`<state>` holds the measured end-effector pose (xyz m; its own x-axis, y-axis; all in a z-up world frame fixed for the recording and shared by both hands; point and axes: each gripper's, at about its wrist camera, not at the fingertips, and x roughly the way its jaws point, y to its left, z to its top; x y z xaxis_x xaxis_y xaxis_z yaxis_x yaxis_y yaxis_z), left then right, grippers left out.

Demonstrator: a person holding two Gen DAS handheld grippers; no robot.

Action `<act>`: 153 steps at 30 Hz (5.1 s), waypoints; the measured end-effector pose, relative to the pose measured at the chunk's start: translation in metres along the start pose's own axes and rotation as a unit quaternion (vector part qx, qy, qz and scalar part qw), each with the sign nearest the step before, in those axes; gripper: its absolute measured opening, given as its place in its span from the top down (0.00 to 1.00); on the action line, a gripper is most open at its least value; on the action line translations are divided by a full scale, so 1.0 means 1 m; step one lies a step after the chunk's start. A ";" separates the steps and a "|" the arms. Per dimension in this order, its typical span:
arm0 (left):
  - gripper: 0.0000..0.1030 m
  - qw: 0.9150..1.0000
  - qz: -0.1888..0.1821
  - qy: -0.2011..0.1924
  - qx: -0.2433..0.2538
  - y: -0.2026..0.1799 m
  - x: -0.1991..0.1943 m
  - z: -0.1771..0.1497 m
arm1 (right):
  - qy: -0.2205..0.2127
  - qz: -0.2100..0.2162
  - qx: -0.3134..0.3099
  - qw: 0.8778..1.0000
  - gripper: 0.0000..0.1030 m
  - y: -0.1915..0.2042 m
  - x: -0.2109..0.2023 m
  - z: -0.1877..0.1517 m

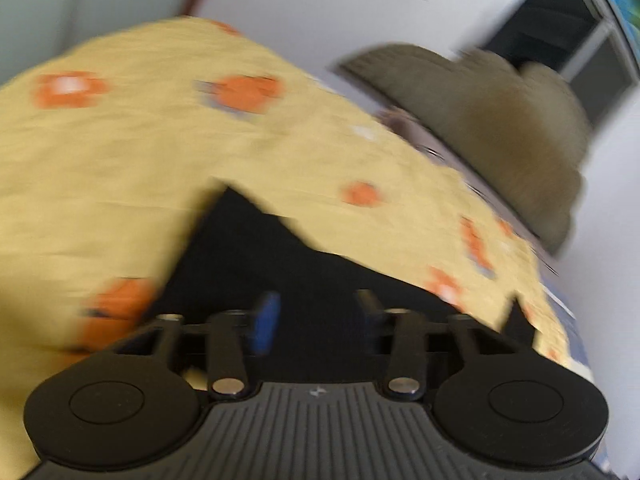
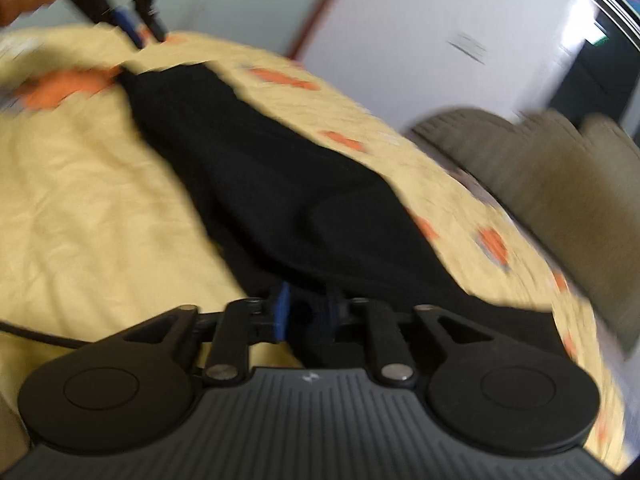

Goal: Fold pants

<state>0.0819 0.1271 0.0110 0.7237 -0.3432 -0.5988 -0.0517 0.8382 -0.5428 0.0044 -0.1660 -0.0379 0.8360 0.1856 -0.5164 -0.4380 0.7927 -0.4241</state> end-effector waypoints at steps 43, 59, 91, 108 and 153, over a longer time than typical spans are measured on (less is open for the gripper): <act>0.04 0.959 -0.053 0.026 0.278 -0.112 0.148 -0.083 | 0.234 -0.212 0.352 0.881 0.52 -0.412 0.235 -0.004; 0.02 0.959 -0.057 0.026 0.276 -0.111 0.150 -0.083 | 0.251 -0.173 0.389 0.869 0.91 -0.423 0.273 -0.034; 0.02 0.977 -0.079 0.041 0.192 -0.103 0.124 -0.072 | 0.059 -0.258 0.668 0.696 0.92 -0.360 -0.128 -0.264; 0.02 0.952 -0.240 0.182 0.047 -0.100 0.077 -0.077 | -0.092 0.003 0.775 0.625 0.66 -0.208 -0.067 -0.253; 0.75 0.972 -0.074 0.187 -0.120 -0.134 0.142 -0.121 | -0.047 0.079 0.773 0.628 0.93 -0.142 -0.044 -0.199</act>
<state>0.1081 -0.0854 -0.0724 0.4370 -0.6202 -0.6515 -0.1578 0.6602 -0.7343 -0.0364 -0.4019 -0.1028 0.8702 0.3089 -0.3838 0.2647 0.3639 0.8930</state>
